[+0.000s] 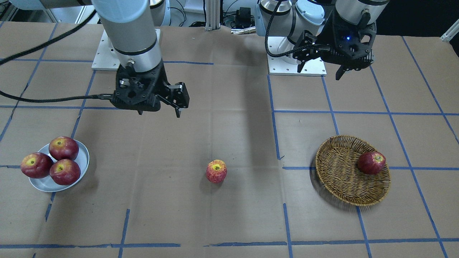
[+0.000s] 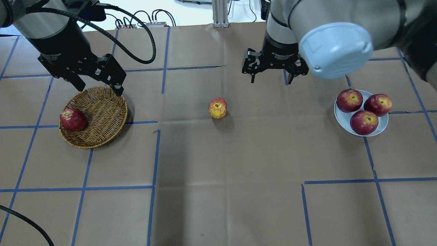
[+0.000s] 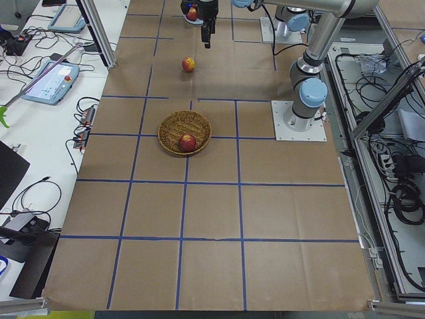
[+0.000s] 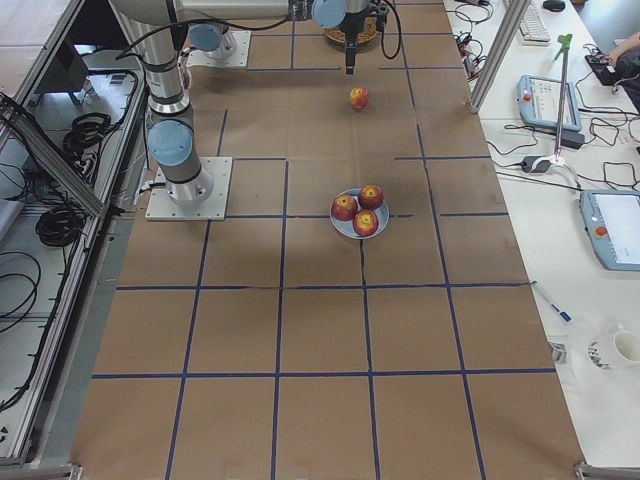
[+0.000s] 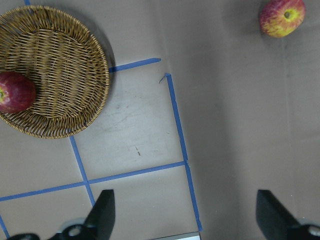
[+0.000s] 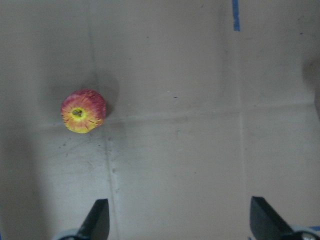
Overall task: Transfer apple from basket to plate
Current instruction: 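Raise the left gripper back over the basket while the right gripper moves over the apple, then lower the right gripper and grasp the apple on the table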
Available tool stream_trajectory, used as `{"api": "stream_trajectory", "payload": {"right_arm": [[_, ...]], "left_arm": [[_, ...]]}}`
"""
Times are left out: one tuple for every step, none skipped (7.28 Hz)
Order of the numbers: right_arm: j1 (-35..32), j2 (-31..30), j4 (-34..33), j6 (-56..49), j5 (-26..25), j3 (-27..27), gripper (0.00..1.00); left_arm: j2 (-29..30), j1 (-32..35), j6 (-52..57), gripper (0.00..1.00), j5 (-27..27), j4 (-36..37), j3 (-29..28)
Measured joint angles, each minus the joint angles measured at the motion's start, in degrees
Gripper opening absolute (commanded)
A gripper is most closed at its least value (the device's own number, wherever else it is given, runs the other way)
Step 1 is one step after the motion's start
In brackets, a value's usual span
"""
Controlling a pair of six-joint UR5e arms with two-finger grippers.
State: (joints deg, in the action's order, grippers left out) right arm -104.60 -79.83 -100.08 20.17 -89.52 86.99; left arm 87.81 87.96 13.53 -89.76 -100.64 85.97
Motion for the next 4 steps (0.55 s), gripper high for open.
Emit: {"api": "stream_trajectory", "payload": {"right_arm": [[-3.28,3.15,-2.20,3.70,-0.09,-1.34,1.00],[-6.07,6.09,-4.99,6.31,-0.23,-1.97,1.00],[-8.00,8.98,-8.14,7.82,-0.30,-2.08,1.00],[-8.85,11.57,-10.64,8.12,-0.27,-1.92,1.00]], "left_arm": [[0.10,-0.06,-0.07,0.99,-0.02,0.03,0.10],[0.21,-0.10,-0.12,0.99,0.00,0.18,0.21],[0.30,-0.14,-0.15,0.99,0.01,0.33,0.26],[0.30,-0.15,-0.19,0.99,0.02,0.38,0.26]]}}
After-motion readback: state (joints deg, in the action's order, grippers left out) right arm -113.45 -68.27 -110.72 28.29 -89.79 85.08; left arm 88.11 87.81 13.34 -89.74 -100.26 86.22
